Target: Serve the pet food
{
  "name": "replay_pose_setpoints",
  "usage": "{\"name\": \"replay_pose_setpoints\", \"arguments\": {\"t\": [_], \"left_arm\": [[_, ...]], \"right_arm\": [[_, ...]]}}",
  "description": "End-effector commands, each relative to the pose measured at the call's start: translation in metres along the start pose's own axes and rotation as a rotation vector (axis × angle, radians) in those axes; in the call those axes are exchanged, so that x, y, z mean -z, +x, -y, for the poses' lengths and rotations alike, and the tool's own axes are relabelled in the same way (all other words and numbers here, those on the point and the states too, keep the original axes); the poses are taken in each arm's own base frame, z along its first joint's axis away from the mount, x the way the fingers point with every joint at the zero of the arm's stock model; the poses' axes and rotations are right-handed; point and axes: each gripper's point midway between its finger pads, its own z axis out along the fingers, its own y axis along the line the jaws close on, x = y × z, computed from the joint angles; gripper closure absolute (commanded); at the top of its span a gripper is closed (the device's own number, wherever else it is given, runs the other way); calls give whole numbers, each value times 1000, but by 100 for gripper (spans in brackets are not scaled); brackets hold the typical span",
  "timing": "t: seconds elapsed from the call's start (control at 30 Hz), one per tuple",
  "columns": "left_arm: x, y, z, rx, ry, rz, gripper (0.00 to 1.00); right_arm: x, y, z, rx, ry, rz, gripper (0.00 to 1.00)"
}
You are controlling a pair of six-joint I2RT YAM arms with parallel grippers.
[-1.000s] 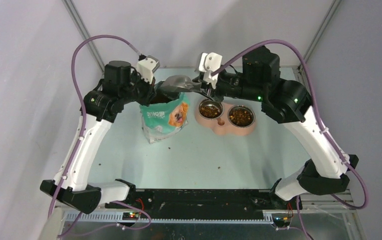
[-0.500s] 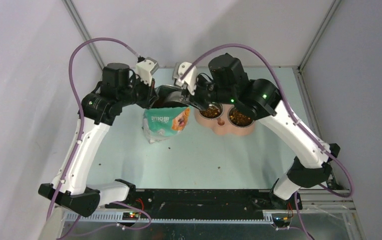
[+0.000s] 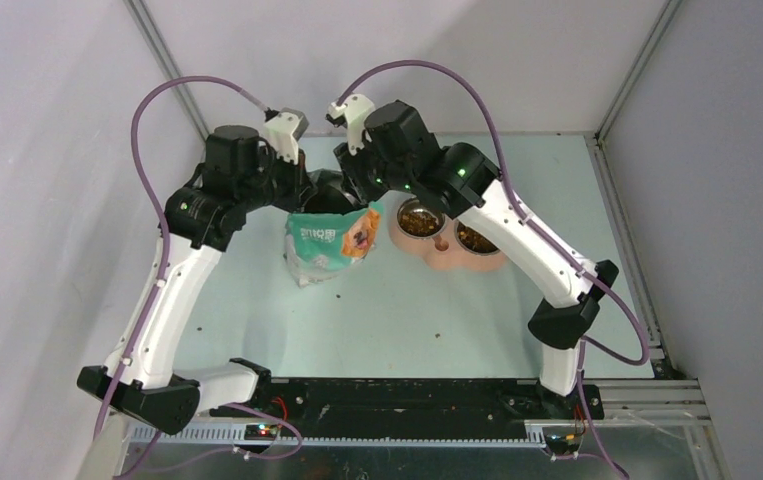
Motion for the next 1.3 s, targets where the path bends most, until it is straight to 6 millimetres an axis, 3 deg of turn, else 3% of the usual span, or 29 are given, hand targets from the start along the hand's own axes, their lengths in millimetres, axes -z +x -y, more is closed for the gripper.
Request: {"name": "replay_pose_setpoints", "arguments": {"t": [0.0,0.13,0.37,0.53,0.7,0.8,0.93,1.03,1.27], "left_arm": [[2,-33,10,56,34,134,100],[-2,-34,15,104,62,130,100],[-5,-35,15,125,59,137,100],[-5,-41,8,129,24,168,100],[-4,-47,3,124,3,205,100],[-7,-43,2,119,1,193,100],[-9,-35,0,81,-3,170,100],[-11,-29,-8,17,-31,164,100],[-8,-31,-29,-79,-85,165,100]], "right_arm": [[-5,-7,35,-45,165,58,100],[-26,10,34,-18,164,41,100],[-62,70,25,27,181,-106,100],[-76,115,5,-4,145,-226,100],[-80,145,-22,-97,54,-318,100],[-79,138,-39,-208,-40,-322,100],[-67,100,-63,-349,-260,-283,100],[-58,66,-59,-415,-338,-225,100],[-28,32,-51,-573,-432,-181,100]]}}
